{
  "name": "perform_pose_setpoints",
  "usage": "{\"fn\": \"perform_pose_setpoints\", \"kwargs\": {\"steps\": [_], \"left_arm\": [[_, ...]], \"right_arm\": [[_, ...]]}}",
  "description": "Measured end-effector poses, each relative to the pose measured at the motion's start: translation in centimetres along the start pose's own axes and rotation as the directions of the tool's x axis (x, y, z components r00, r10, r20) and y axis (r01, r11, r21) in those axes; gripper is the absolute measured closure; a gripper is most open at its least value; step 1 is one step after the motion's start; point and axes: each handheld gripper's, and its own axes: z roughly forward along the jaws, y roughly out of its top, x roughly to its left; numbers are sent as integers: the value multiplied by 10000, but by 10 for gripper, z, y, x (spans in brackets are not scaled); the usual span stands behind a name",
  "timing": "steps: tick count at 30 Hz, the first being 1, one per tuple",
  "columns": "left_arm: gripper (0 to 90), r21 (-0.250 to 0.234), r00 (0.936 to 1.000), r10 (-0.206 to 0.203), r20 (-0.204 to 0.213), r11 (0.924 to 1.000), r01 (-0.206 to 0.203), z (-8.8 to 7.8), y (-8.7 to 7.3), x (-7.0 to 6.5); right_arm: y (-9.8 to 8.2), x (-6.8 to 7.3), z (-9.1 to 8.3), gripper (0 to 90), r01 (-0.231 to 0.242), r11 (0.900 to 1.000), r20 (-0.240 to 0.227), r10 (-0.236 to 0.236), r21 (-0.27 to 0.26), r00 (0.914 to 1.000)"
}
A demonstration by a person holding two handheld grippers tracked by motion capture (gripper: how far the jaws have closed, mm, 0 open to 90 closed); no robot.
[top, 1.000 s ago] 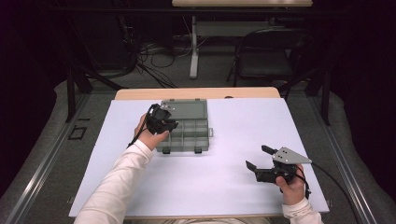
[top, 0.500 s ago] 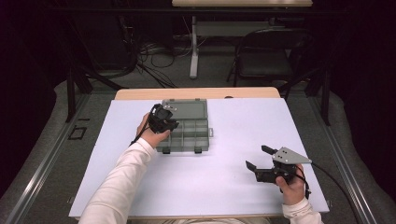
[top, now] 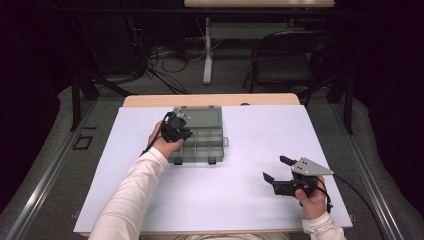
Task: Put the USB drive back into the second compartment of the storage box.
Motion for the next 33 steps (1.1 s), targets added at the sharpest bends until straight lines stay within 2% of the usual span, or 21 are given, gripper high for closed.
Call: {"fn": "perform_pose_setpoints", "kwargs": {"steps": [8,17,33], "left_arm": [[790,66,10000,55,-29,10000,-55,6,-1,2],[791,243,9999,78,117,9997,-81,14,-2,2],[790,312,9999,83,72,9995,-85,16,-2,1]], "right_arm": [[0,0,0,143,-39,10000,1,39,15,10000],[0,1,1,143,-5,10000,-27,5,9,10000],[0,0,1,143,-3,10000,-13,3,33,10000]]}}
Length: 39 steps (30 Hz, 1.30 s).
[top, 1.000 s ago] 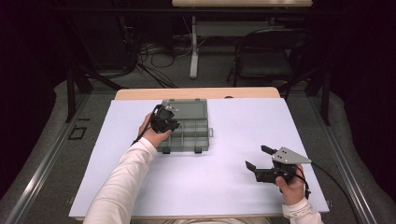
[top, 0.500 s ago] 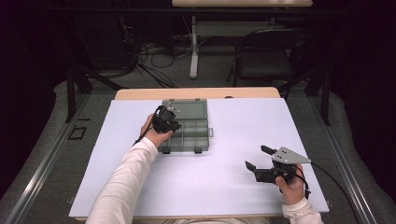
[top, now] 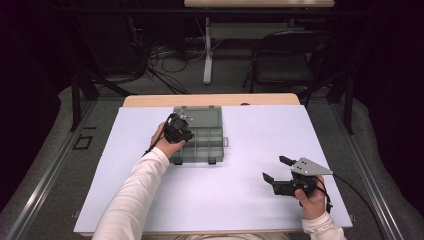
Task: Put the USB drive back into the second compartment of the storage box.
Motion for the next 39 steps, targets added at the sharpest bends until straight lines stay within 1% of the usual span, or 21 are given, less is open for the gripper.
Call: {"fn": "perform_pose_setpoints", "kwargs": {"steps": [13,20,26,30,31,32,35,38,39], "left_arm": [[789,26,10000,28,-73,10000,-28,-2,0,0],[747,4,9999,16,-133,10000,-16,-3,-1,0],[714,-17,9999,-87,-136,10000,87,-4,-1,1],[671,-126,9997,-215,-146,9997,213,-5,-1,2],[630,-175,9995,-235,-188,9996,232,-5,-1,1],[618,-252,9994,-260,-249,9994,254,-6,0,1],[597,-354,9994,-261,-218,9991,253,-7,0,2],[548,-450,9994,-266,-216,9987,256,-9,0,2],[508,-498,9993,-281,-247,9984,269,-9,0,1]], "right_arm": [[0,0,0,143,6,10000,0,-6,-10,10000],[0,0,0,143,-3,10000,5,3,-10,10000],[0,0,0,143,-1,10000,13,1,-11,10000],[0,0,0,143,-11,10000,20,11,-9,10000],[0,0,-1,143,-9,10000,24,9,-7,10000],[0,0,0,143,-9,10000,25,9,-8,10000],[0,0,0,143,-11,10000,25,11,-6,10000],[0,0,0,143,-5,10000,30,5,0,10000],[0,0,0,143,-8,10000,32,8,-6,10000]]}}
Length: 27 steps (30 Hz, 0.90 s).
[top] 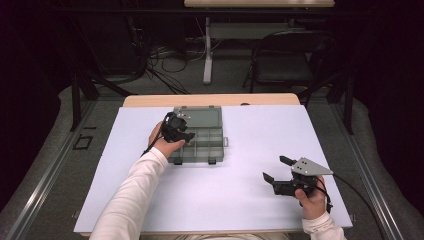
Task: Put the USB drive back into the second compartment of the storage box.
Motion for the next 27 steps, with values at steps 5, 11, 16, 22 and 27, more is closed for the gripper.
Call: {"fn": "perform_pose_setpoints", "kwargs": {"steps": [5,11,16,22,27], "left_arm": [[426,-243,9998,-162,-109,9996,160,-4,1,-1],[380,-312,9992,-293,-287,9991,284,-9,2,-1],[350,-468,9988,-418,-255,9981,405,-14,3,-3],[351,-599,9978,-660,-26,9960,657,-22,4,-6],[314,-741,9973,-724,129,9946,731,-26,5,-7]], "right_arm": [[0,0,0,143,8,10000,10,-8,20,10000],[0,0,0,143,5,10000,-14,-5,-8,10000],[0,0,1,143,-3,10000,-18,3,15,10000],[0,0,1,143,-11,10000,-29,11,-4,10000],[0,0,1,143,-11,10000,-9,11,19,10000]]}}
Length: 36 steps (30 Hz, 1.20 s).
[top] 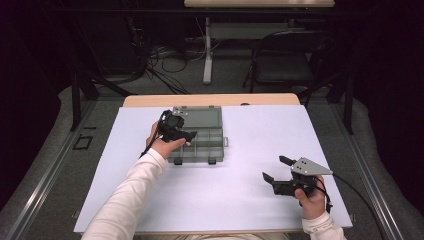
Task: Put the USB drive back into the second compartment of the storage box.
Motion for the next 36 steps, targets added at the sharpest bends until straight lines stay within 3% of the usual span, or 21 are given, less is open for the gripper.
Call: {"fn": "perform_pose_setpoints", "kwargs": {"steps": [4,12,18,27,36], "left_arm": [[249,-258,9989,-440,167,9987,445,-3,0,3],[160,-731,9955,-848,430,9935,878,-8,-2,9],[133,-1376,9920,-1105,615,9834,1181,-13,-4,9],[9,-1864,9872,-1080,1176,9740,1287,-23,-6,3],[4,-2521,9826,-855,1646,9595,1257,-38,-12,-8]], "right_arm": [[0,0,0,143,-12,10000,3,12,2,10000],[0,0,0,143,-27,10000,-4,27,2,10000],[0,0,0,143,-18,10000,17,18,5,10000],[0,0,-1,143,7,10000,31,-7,7,10000],[0,0,-1,143,14,10000,51,-14,-1,10000]]}}
